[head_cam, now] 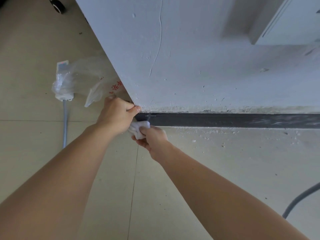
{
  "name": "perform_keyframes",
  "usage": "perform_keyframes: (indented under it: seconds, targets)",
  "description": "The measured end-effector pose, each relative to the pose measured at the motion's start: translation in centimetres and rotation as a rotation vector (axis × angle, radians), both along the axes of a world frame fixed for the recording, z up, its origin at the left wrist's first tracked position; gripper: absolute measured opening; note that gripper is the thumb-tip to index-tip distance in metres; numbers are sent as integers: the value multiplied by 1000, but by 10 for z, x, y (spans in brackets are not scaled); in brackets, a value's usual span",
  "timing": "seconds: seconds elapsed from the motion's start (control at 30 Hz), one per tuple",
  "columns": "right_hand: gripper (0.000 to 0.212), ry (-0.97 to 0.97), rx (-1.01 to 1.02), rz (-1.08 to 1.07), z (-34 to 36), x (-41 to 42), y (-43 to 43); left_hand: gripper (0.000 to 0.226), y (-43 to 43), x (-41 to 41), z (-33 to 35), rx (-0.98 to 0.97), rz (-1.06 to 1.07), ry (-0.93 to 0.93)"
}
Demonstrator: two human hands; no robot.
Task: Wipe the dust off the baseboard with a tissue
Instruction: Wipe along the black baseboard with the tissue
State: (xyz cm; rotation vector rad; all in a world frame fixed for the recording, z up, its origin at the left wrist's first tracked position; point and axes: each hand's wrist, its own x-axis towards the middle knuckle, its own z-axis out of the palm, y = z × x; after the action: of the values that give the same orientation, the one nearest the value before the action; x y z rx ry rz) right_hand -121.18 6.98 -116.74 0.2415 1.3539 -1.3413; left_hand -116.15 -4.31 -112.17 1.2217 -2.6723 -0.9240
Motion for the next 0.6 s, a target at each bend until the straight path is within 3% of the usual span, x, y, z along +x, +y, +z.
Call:
perform_keyframes:
  seconds: [0.1, 0.2, 0.33, 0.47, 0.6]
  targets:
    - [22, 159, -100, 81, 5, 10, -6, 41, 1, 0, 2, -16, -8, -32]
    - [12, 238, -210, 200, 17, 12, -19, 30, -5, 1, -1, -21, -13, -49]
    - [14, 135, -60, 315, 4, 16, -9, 45, -9, 2, -1, -59, -55, -55]
    - [15, -172, -86, -193, -12, 1, -2, 47, -4, 2, 2, -81, -60, -67]
    - [25, -311, -237, -398, 0, -1, 7, 52, -1, 1, 4, -52, -34, -49]
